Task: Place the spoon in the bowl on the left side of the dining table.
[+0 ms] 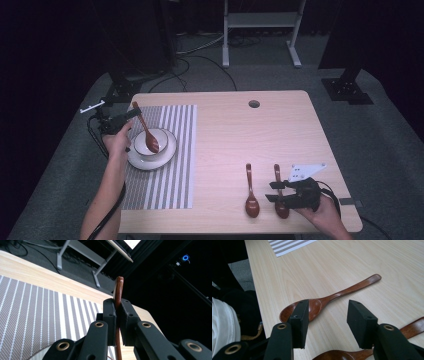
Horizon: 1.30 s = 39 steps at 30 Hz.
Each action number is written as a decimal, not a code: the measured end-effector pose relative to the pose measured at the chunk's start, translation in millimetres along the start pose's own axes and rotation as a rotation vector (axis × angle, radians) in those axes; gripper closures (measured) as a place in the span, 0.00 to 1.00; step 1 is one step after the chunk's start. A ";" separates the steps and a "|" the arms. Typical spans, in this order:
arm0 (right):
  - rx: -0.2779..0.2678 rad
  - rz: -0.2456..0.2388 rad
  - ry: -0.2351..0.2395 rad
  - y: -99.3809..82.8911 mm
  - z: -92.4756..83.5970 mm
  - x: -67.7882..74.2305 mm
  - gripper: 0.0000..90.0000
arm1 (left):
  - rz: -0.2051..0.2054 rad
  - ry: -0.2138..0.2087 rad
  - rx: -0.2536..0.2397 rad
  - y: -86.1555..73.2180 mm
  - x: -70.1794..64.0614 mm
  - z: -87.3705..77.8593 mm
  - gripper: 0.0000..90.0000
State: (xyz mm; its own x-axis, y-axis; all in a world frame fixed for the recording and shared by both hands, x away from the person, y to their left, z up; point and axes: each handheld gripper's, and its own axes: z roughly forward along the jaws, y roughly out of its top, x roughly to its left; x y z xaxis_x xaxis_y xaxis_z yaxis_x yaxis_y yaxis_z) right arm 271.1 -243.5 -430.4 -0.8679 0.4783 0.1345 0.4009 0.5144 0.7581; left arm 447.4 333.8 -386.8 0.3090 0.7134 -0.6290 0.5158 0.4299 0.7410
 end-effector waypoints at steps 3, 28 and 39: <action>-0.002 -0.006 0.004 2.6 0.7 1.0 0.57 | -0.004 0.009 -0.002 -1.5 2.6 1.0 0.93; 0.000 -0.017 0.016 5.3 3.1 3.8 0.57 | -0.044 0.061 0.033 -16.3 28.9 1.2 0.91; 0.001 -0.018 0.022 6.2 5.4 4.7 0.57 | -0.033 0.092 0.051 -18.9 33.7 -1.0 0.90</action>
State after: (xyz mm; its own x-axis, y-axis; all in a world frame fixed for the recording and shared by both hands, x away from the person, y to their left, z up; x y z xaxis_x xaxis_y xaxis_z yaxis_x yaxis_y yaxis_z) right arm 271.2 -234.2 -428.5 -0.8812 0.4530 0.1352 0.3855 0.5232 0.7601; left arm 447.3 350.3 -421.8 0.2177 0.7482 -0.6268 0.5651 0.4270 0.7059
